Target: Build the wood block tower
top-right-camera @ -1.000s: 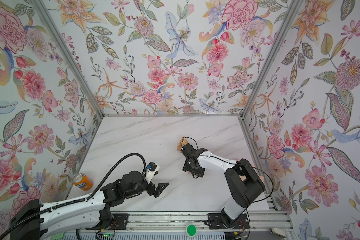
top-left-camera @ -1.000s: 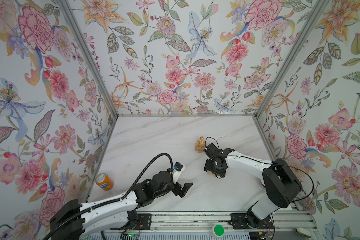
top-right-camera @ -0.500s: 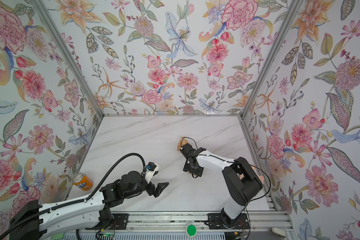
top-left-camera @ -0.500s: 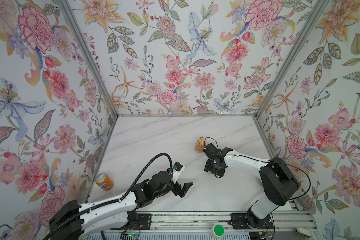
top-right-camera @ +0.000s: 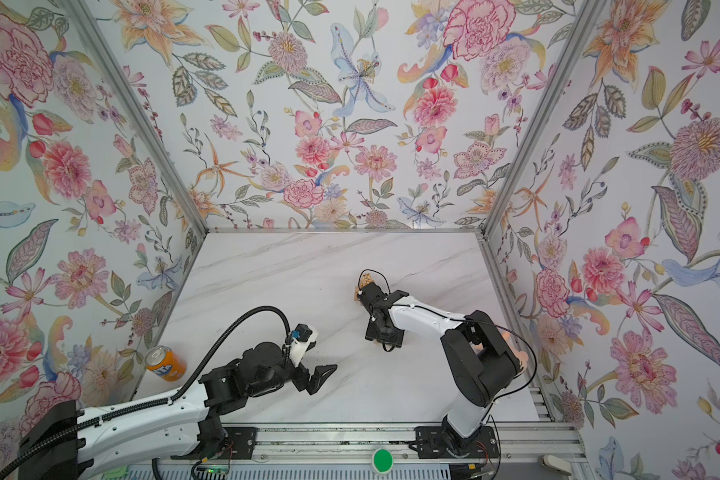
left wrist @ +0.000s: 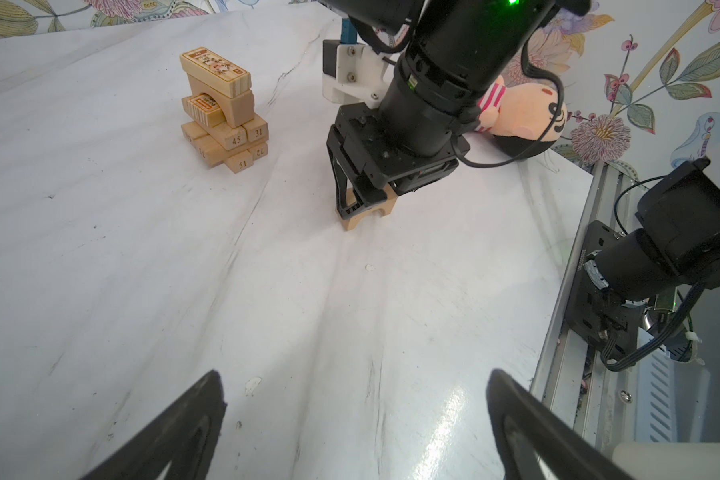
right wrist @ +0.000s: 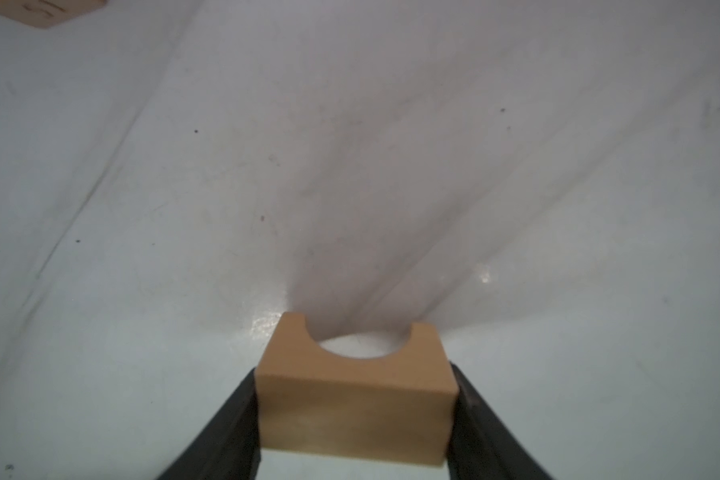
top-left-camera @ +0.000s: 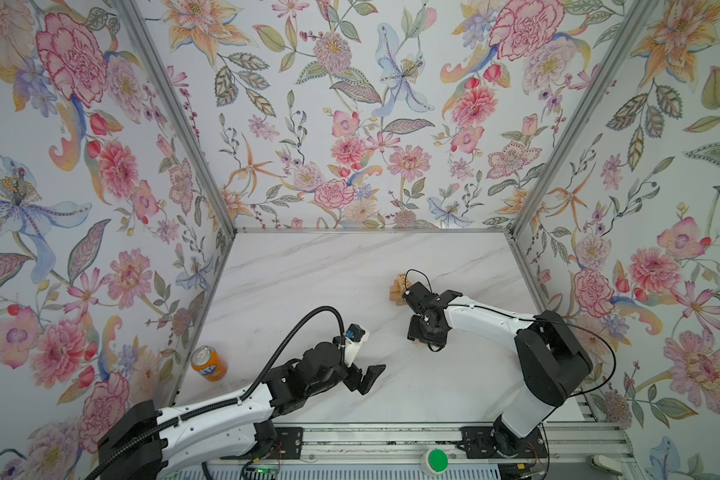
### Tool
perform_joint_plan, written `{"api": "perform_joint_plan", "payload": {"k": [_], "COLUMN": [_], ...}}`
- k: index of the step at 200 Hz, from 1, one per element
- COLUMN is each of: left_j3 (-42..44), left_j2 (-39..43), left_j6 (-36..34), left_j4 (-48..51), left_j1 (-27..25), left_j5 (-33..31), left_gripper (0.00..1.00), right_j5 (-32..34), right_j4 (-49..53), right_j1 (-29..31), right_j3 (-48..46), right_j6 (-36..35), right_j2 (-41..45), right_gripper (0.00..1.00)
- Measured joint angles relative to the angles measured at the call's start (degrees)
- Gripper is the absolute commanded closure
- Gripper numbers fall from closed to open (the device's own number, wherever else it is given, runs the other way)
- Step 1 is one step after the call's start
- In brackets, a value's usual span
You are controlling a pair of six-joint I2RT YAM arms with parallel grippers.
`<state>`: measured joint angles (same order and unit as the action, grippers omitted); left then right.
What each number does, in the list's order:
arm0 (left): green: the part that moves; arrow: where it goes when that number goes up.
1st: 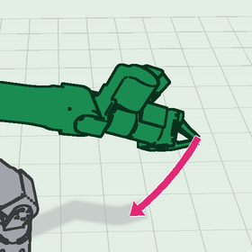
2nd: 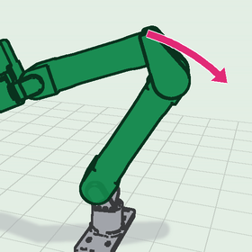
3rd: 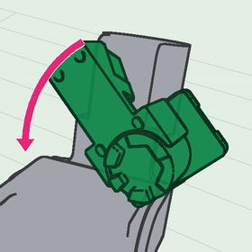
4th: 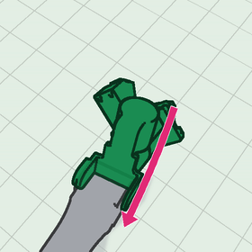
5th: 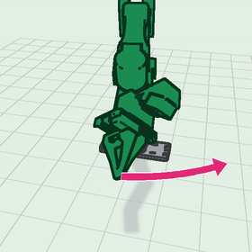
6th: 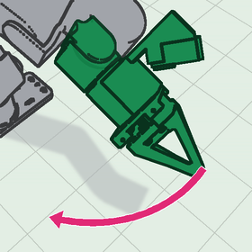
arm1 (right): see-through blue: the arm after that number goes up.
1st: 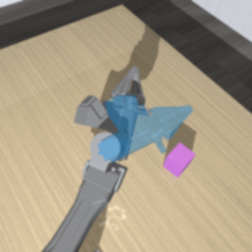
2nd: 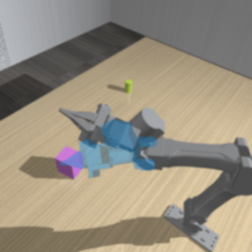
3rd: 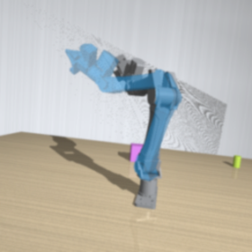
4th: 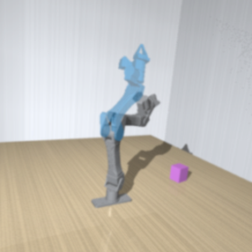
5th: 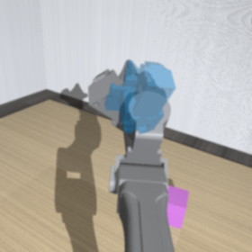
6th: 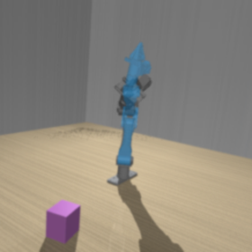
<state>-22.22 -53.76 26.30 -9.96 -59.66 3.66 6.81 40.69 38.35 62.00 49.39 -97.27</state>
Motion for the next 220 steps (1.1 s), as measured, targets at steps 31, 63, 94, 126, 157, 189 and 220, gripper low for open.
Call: {"api": "perform_joint_plan", "payload": {"k": [31, 63, 94, 126, 157, 189, 220], "left_j3": [-0.79, -4.35, -8.28, -11.74, -14.58, -19.47, -22.95], "left_j2": [-0.44, -2.64, -5.01, -7.02, -8.63, -12.11, -14.62], "left_j6": [0.0, -0.02, -0.07, -0.24, -1.07, -2.25, -3.23], "left_j4": [1.11, 2.6, 3.89, 5.64, 7.28, 8.09, 8.31], "left_j1": [0.0, 0.0, 0.02, 0.02, 1.18, 4.81, 6.82], "left_j5": [-0.96, -2.03, -3.85, -5.88, -6.91, -5.86, -4.2], "left_gripper": [0.01, 0.01, 0.01, 0.01, 0.01, 0.01, 0.01], "right_j5": [1.4, 2.01, 1.99, 1.42, -0.15, -1.7, -2.82], "right_j4": [2.4, 5.01, 6.49, 7.28, 7.98, 8.24, 8.83], "right_j1": [0.33, -0.09, -2.23, -5.73, -7.76, -8.83, -10.12], "right_j3": [2.99, 8.61, 15.82, 21.4, 25.92, 28.11, 30.58], "right_j6": [-3.56, -8.39, -13.62, -18.29, -21.81, -24.17, -25.79], "right_j2": [0.98, 2.73, 2.89, 2.6, -0.07, -2.01, -2.56], "right_gripper": [0.52, 0.51, 0.52, 0.52, 0.52, 0.52, 0.52]}}
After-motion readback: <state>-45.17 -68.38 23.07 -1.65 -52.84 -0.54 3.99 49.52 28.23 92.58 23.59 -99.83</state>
